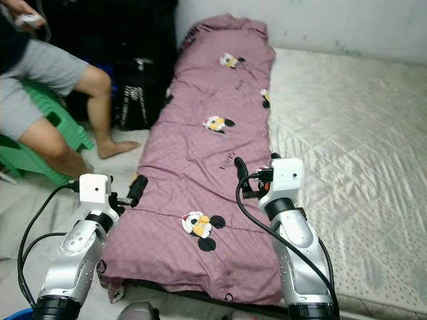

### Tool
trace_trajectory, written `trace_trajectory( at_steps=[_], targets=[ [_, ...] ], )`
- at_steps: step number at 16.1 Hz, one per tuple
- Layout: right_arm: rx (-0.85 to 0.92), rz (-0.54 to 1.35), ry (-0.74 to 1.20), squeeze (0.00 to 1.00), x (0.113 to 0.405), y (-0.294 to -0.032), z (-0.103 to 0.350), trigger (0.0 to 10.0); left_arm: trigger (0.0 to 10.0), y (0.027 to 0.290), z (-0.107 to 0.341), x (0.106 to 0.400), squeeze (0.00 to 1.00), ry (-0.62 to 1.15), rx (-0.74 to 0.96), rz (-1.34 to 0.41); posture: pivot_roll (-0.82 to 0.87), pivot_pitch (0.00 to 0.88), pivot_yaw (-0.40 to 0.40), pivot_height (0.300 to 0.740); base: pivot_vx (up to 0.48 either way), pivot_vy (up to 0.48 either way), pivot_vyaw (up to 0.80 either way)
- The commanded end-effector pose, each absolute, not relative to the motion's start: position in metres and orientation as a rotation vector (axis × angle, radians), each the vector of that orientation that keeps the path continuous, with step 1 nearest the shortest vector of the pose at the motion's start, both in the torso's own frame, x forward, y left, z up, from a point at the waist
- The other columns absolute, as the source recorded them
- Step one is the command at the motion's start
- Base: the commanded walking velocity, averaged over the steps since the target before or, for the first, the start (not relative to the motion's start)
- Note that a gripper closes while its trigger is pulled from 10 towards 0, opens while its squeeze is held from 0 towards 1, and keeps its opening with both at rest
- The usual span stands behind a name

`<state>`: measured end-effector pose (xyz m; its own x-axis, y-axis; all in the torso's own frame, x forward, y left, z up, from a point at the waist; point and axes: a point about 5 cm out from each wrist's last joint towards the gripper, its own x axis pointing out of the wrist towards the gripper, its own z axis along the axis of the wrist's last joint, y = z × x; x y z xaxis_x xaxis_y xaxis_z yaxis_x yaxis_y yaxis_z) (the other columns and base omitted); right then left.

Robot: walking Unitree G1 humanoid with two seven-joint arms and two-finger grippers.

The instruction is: Clean up the room

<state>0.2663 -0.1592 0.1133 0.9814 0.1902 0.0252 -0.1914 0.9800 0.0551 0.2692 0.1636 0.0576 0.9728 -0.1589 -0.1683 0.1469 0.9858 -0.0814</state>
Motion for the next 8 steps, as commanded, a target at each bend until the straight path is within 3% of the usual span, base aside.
trace_trajectory(
  at_steps=[1,8],
  targets=[
    [0.055,0.174,-0.011,0.0,0.2673,-0.1627,0.1111,10.0,10.0,0.1626,0.0589,0.2709,0.0,0.169,-0.063,-0.163,-0.07,0.0,0.008,0.74,0.0,0.0,0.0],
    [0.015,0.1,0.005,0.0,0.2662,-0.1701,0.1043,10.0,10.0,0.1657,0.0587,0.2712,0.0,0.172,-0.015,-0.176,-0.07,0.0,0.01,0.74,0.0,0.0,0.0]
  ],
)
